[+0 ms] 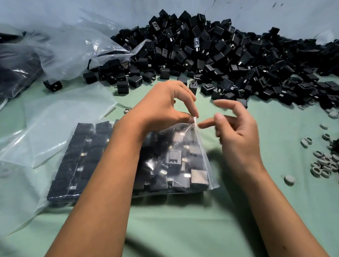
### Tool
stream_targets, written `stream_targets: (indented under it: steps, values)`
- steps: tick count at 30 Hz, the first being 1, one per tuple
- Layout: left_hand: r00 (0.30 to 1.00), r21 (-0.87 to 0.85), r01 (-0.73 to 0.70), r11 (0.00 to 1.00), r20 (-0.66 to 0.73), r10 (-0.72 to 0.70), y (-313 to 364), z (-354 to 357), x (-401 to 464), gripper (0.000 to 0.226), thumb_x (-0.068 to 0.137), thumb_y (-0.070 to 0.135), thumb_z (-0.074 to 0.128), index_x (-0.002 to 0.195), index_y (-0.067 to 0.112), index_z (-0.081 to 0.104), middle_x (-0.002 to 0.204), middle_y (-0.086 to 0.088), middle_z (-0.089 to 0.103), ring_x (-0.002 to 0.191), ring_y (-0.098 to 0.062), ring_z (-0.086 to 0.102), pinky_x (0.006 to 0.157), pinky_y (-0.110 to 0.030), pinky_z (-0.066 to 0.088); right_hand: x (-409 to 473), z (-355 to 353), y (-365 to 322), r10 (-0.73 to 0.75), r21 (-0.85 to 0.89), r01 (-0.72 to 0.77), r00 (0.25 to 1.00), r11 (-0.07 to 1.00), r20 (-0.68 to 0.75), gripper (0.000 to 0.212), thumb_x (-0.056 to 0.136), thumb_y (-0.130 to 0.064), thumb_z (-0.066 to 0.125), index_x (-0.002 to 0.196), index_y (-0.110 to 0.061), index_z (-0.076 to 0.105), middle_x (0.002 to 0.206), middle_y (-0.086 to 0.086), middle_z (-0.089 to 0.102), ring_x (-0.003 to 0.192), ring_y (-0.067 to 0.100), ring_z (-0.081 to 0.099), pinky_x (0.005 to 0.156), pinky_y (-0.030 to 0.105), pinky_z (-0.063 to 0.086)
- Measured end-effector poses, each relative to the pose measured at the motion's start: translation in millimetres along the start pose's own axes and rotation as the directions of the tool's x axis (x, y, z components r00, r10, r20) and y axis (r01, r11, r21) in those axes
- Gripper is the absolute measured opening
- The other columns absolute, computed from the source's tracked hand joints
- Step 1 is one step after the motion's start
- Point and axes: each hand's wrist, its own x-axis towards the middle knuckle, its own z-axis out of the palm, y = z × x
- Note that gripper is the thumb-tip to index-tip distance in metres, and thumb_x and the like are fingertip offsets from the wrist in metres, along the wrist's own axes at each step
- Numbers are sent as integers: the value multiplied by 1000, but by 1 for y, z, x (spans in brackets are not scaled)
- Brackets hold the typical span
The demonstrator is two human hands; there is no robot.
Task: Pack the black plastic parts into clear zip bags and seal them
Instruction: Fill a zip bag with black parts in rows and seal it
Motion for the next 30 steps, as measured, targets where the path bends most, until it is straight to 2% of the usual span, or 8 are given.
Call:
stream_targets:
  steps: [2, 4, 7, 10, 13, 16, 24, 30]
  values:
    - [1000, 6, 6, 1000, 12, -6, 1, 2, 1, 16, 76, 12, 90, 85, 24, 83, 115, 6, 68, 110, -7, 63, 101, -45, 48, 9, -10, 11, -64, -256, 0, 968, 967, -242, 12, 99, -17, 59, 107, -19, 69, 80, -6, 76, 71, 19, 69, 69, 41, 57]
    - [1000, 5, 10, 1000, 21, -10, 1, 3, 1, 17, 76, 11, 89, 85, 24, 83, 115, 6, 67, 111, -8, 63, 102, -45, 49, 21, -18, 23, -72, -462, -87, 947, 883, -314, 14, 94, -18, 63, 106, -16, 70, 93, -2, 75, 92, 24, 69, 88, 39, 54]
    - [1000, 5, 18, 1000, 26, -18, 0, 3, 1, 17, 76, 11, 89, 85, 24, 83, 115, 7, 68, 111, -6, 63, 103, -45, 48, 46, -25, 36, 10, -706, -143, 982, 693, -188, 44, 89, -25, 71, 132, -22, 61, 134, 9, 58, 130, 32, 43, 104, 33, 36]
    - [999, 5, 22, 1000, 25, -22, 1, 3, 1, 17, 76, 12, 89, 84, 26, 83, 115, 9, 68, 111, -4, 62, 103, -44, 49, 67, -29, 40, 162, -783, -135, 986, 607, -45, 70, 91, -34, 74, 153, -31, 43, 163, 9, 31, 148, 33, 22, 120, 47, 28]
    - [999, 7, 25, 1000, 26, -25, 0, 3, 1, 17, 76, 12, 89, 83, 26, 82, 115, 9, 68, 111, -4, 62, 102, -44, 49, 73, -29, 40, 173, -722, -126, 985, 680, -8, 63, 89, -30, 78, 147, -24, 53, 148, 9, 49, 137, 31, 44, 115, 41, 36]
    - [999, 2, 30, 1000, 33, -30, 1, 4, 0, 18, 76, 10, 88, 83, 25, 82, 115, 7, 68, 111, -5, 63, 102, -45, 49, 59, -26, 32, 77, -633, -40, 997, 773, 31, 39, 81, -17, 85, 117, -17, 72, 118, 7, 65, 111, 28, 61, 99, 32, 45]
    - [999, -18, 28, 999, 31, -28, 1, 0, -2, 16, 78, 10, 88, 86, 23, 83, 115, 6, 69, 111, -6, 63, 103, -45, 48, 14, -10, 17, -8, -166, 7, 1000, 986, -10, 11, 96, -17, 69, 106, -13, 71, 94, 1, 77, 82, 12, 75, 74, 28, 59]
    - [1000, -7, 20, 1000, 20, -20, 1, -3, -3, 16, 78, 10, 88, 88, 22, 83, 114, 5, 68, 111, -5, 62, 102, -44, 48, 8, -9, 6, -34, 128, 9, 980, 992, 196, 17, 103, -14, 62, 95, -12, 77, 80, 0, 78, 63, 10, 69, 58, 15, 48]
